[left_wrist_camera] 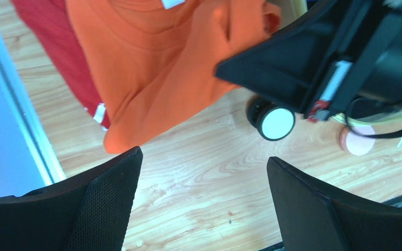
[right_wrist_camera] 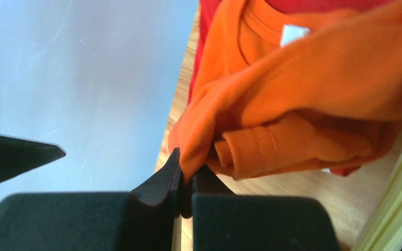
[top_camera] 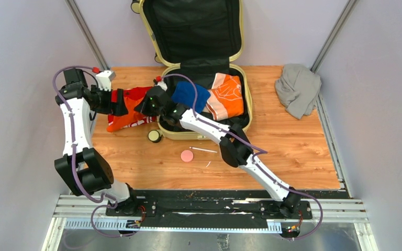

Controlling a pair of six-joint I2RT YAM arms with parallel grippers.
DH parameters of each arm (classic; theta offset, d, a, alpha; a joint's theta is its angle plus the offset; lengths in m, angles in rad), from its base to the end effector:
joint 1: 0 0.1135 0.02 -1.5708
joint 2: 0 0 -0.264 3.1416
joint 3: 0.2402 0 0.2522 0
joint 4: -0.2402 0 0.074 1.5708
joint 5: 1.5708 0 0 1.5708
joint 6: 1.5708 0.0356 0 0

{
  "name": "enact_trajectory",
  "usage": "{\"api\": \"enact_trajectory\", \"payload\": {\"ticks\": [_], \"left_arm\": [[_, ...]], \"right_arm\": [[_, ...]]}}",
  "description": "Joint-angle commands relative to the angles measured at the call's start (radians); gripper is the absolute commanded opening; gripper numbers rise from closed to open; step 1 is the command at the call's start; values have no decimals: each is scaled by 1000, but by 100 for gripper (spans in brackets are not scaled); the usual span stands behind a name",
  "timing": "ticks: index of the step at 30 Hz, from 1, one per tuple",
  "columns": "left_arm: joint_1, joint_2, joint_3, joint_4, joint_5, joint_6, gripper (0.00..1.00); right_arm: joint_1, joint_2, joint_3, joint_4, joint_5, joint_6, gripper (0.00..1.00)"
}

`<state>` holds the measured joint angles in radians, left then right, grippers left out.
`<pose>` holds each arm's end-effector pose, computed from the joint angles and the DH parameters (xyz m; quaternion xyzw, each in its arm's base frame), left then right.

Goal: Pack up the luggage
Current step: Pick up the clothes from the corner of the board.

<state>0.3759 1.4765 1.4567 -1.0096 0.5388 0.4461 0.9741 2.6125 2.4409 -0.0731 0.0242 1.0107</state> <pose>0.2812 0.0914 0.3419 0.1037 0.9258 -0.1321 0.3388 0.3411 0.5007 0.2375 0.0219 0.7878 0.5101 0.3445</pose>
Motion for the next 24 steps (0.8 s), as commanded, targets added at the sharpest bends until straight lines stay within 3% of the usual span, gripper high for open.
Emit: {"api": "enact_trajectory", "payload": {"ticks": [1,5,13,19,24], "left_arm": [[52,4,52,-24,-27,-7,94],[54,19,44,-16,-68,19,95],[53,84,9,-15,-57,16,92],[53,96,-15,-8,-64,26,90],[53,103,-25,-3,-43,13,90]], "right_arm": [[-62,3,119,-35,-277,-174,0],[-93,-129,-79,-76,-419,-273,0],[-140,-157,94,-265,-698,-424,0],[-190,-294,11,-283,-776,-489,0],[-303,-345,-28,-318,-831,-496,0]]}}
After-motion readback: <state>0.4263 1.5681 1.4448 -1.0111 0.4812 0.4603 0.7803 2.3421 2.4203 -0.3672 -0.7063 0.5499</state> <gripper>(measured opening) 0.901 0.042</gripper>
